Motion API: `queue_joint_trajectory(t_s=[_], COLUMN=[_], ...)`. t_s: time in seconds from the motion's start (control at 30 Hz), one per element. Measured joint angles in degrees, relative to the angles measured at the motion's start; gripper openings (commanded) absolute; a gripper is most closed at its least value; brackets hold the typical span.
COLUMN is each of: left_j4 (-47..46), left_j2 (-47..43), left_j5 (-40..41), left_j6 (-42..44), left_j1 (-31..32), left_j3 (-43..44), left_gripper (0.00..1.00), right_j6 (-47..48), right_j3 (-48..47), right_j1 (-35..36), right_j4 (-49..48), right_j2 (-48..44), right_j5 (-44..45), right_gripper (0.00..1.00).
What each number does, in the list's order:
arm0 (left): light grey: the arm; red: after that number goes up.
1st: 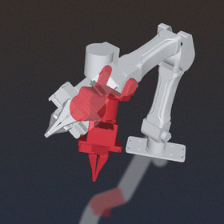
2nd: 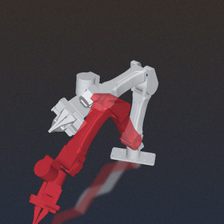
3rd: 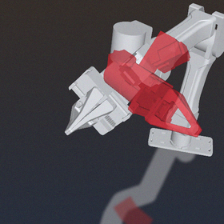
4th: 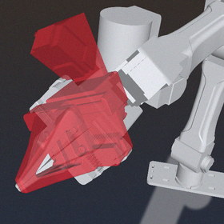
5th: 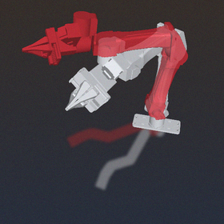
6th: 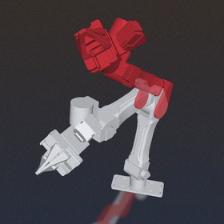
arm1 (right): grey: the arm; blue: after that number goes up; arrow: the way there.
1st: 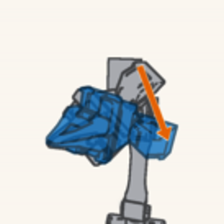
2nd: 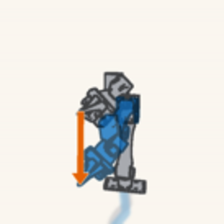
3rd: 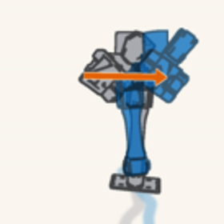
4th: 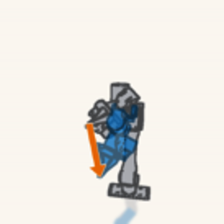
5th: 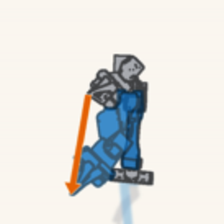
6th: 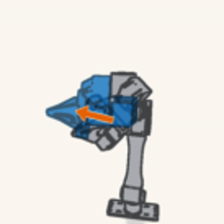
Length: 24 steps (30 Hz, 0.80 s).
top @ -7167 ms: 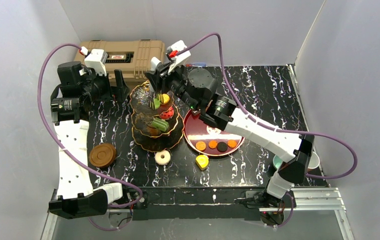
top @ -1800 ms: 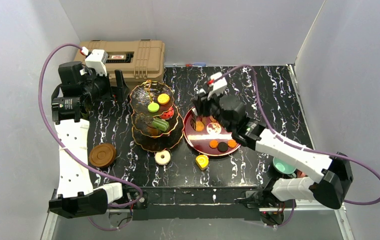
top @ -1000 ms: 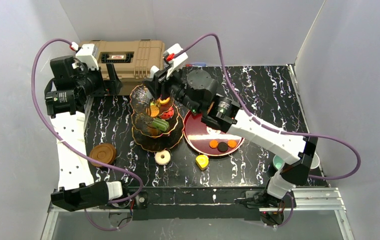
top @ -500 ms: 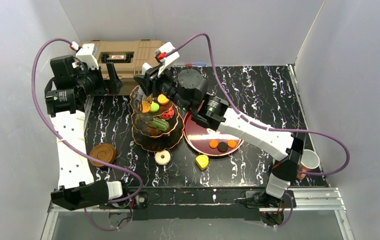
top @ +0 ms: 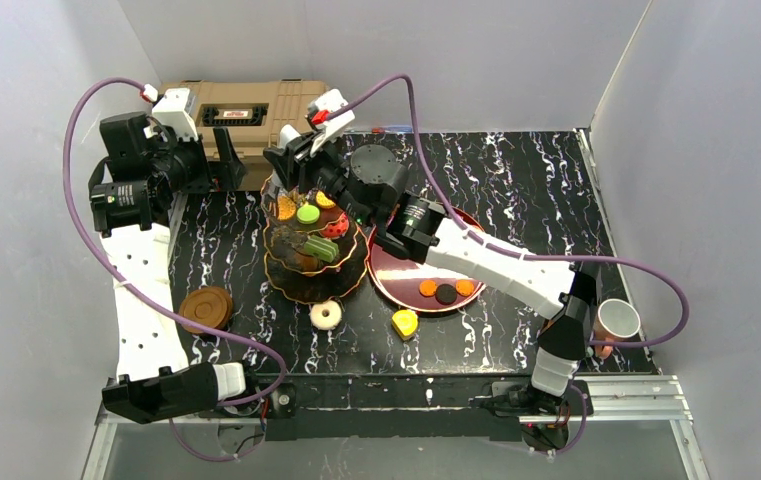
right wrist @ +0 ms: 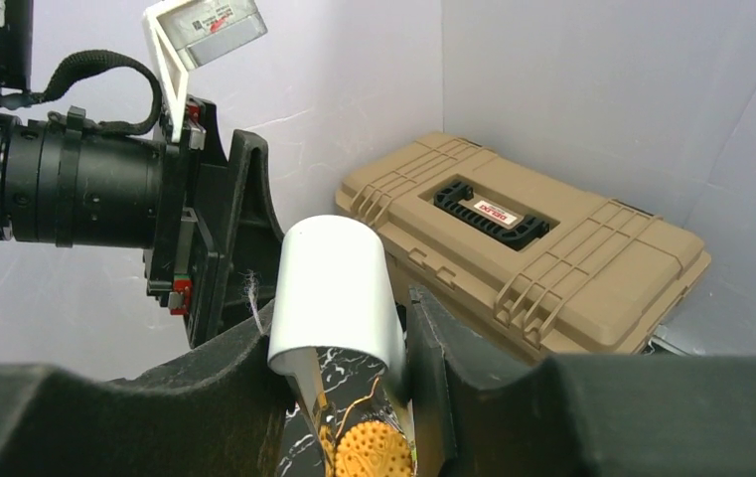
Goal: Serve the afternoon tea
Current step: Place the desert on the desert table.
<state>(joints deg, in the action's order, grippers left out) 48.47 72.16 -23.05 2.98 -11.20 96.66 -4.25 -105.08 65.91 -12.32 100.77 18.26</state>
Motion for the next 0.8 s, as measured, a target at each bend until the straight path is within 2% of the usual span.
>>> queue_joint_trajectory(t_s=[0.27, 0.37, 0.6, 0.8], left_j4=[0.00, 0.00, 0.00, 0.00], left_j2=[-0.17, -0.24, -0.28, -0.28], left_j5=[-0.31, -0.33, -0.35, -0.35], left_j6=[0.00, 0.00, 0.00, 0.02], left_j1=[0.00, 0.00, 0.00, 0.00], left_j3=[-0.59, -0.61, -0.63, -0.68], left_gripper=[0.99, 0.99, 0.99, 0.99], right_j6=[0.04, 0.07, 0.20, 0.57], right_j3=[1.44, 1.86, 3.85, 7.89], right_j1=[0.13, 0.17, 0.28, 0.48], right_j4=[-2.49, -2.86, -2.89, -2.82], right_j2=[0.00, 0.00, -1.14, -6.25], right_j5=[0.70, 0.87, 1.11, 1.57], right_gripper=[0.53, 0.48, 0.27, 0.24])
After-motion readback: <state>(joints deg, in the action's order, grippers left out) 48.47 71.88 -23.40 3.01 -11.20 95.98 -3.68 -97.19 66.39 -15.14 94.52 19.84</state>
